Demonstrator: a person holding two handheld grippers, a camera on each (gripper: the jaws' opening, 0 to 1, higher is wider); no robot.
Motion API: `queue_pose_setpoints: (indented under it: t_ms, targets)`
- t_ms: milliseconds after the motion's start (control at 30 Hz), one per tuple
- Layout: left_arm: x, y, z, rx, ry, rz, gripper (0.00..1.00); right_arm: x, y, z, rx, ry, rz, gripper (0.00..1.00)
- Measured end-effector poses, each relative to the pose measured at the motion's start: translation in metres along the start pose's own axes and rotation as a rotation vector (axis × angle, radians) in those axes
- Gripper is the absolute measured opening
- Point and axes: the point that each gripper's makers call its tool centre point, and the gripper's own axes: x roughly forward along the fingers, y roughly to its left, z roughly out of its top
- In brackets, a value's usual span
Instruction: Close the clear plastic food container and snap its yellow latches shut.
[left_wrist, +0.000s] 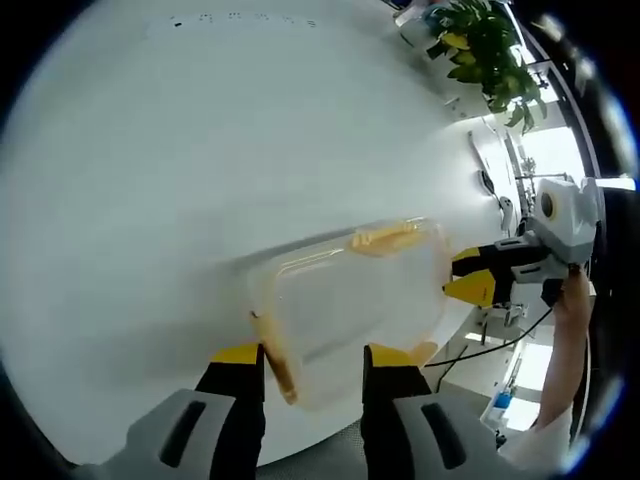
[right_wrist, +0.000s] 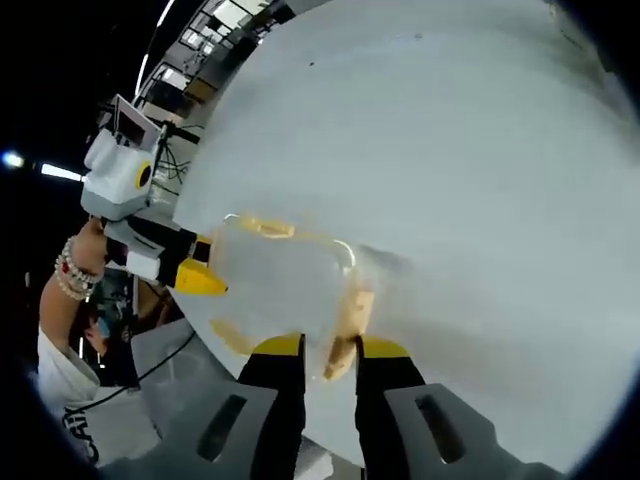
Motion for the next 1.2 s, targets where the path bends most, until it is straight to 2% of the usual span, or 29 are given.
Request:
queue_pose_setpoints:
  t_ms: [100, 133, 167, 200, 367, 467, 533, 567, 600, 633, 667, 700, 733, 800, 867, 900, 933, 1000, 1033, 1100, 1133, 1200]
  targets:
    - [0.0, 0.0, 0.0, 0.0, 0.0, -0.001, 0.31, -0.001, 0.0, -0.003, 0.034, -0.006, 0.022, 0.13]
    - [0.0, 0.0, -0.001, 0.001, 0.0, -0.002, 0.31, -0.001, 0.004, -0.009, 0.058, 0.01, 0.062, 0.12]
    - [0.0, -0.001, -0.001, 0.001, -0.002, -0.001, 0.31, 0.0, 0.001, -0.005, 0.092, -0.02, 0.056, 0.12]
    - [0.0, 0.0, -0.002, -0.001, -0.001, -0.002, 0.31, 0.001, 0.0, -0.007, 0.112, -0.021, 0.073, 0.12]
    - [-0.001, 0.0, -0.004, 0.014, -0.006, -0.007, 0.32, 0.002, 0.002, -0.011, 0.059, -0.038, 0.077, 0.14]
    - [-0.002, 0.0, -0.005, 0.041, -0.02, -0.031, 0.33, 0.0, 0.001, -0.011, -0.049, -0.01, 0.046, 0.16]
    - [-0.001, 0.0, -0.004, 0.106, -0.052, -0.056, 0.34, -0.001, 0.003, -0.012, -0.075, -0.007, 0.034, 0.17]
    - [-0.002, 0.001, 0.0, 0.166, -0.093, -0.057, 0.35, -0.002, 0.002, -0.009, -0.148, -0.025, 0.027, 0.18]
    - [-0.004, 0.001, 0.002, 0.234, -0.125, -0.047, 0.36, -0.002, 0.002, -0.009, -0.177, -0.028, 0.024, 0.17]
    - [-0.007, 0.003, 0.003, 0.306, -0.146, -0.013, 0.39, -0.005, 0.002, -0.012, -0.206, -0.015, 0.021, 0.16]
    - [-0.013, 0.007, 0.005, 0.424, -0.18, 0.037, 0.42, -0.009, -0.001, -0.015, -0.221, -0.003, 0.002, 0.15]
    - [-0.017, 0.009, 0.006, 0.501, -0.193, 0.073, 0.44, -0.012, -0.006, -0.013, -0.245, -0.001, -0.028, 0.16]
    - [-0.024, 0.009, 0.012, 0.606, -0.235, 0.102, 0.45, -0.017, -0.009, -0.008, -0.267, -0.026, -0.053, 0.19]
    - [-0.039, 0.005, 0.023, 0.706, -0.329, 0.132, 0.47, -0.028, -0.015, -0.004, -0.324, -0.026, -0.097, 0.22]
    - [-0.05, -0.006, 0.03, 0.751, -0.405, 0.106, 0.46, -0.036, -0.011, 0.006, -0.334, -0.072, -0.109, 0.22]
    - [-0.057, -0.016, 0.031, 0.804, -0.442, 0.087, 0.44, -0.04, -0.004, 0.014, -0.35, -0.114, -0.097, 0.2]
    - [-0.062, -0.031, 0.032, 0.851, -0.487, 0.03, 0.39, -0.044, 0.007, 0.02, -0.369, -0.154, -0.068, 0.15]
    - [-0.066, -0.045, 0.031, 0.907, -0.529, -0.016, 0.29, -0.044, 0.026, 0.028, -0.417, -0.204, -0.02, 0.04]
    - [-0.067, -0.048, 0.031, 0.936, -0.54, -0.018, 0.24, -0.043, 0.039, 0.034, -0.449, -0.238, 0.008, 0.02]
    - [-0.061, -0.06, 0.027, 0.991, -0.565, -0.027, 0.22, -0.034, 0.059, 0.039, -0.491, -0.278, 0.043, 0.04]
    - [-0.056, -0.062, 0.023, 1.01, -0.553, -0.038, 0.22, -0.032, 0.062, 0.038, -0.506, -0.277, 0.051, 0.04]
    - [-0.043, -0.063, 0.02, 0.98, -0.535, -0.041, 0.16, -0.019, 0.072, 0.047, -0.572, -0.262, 0.077, 0.0]
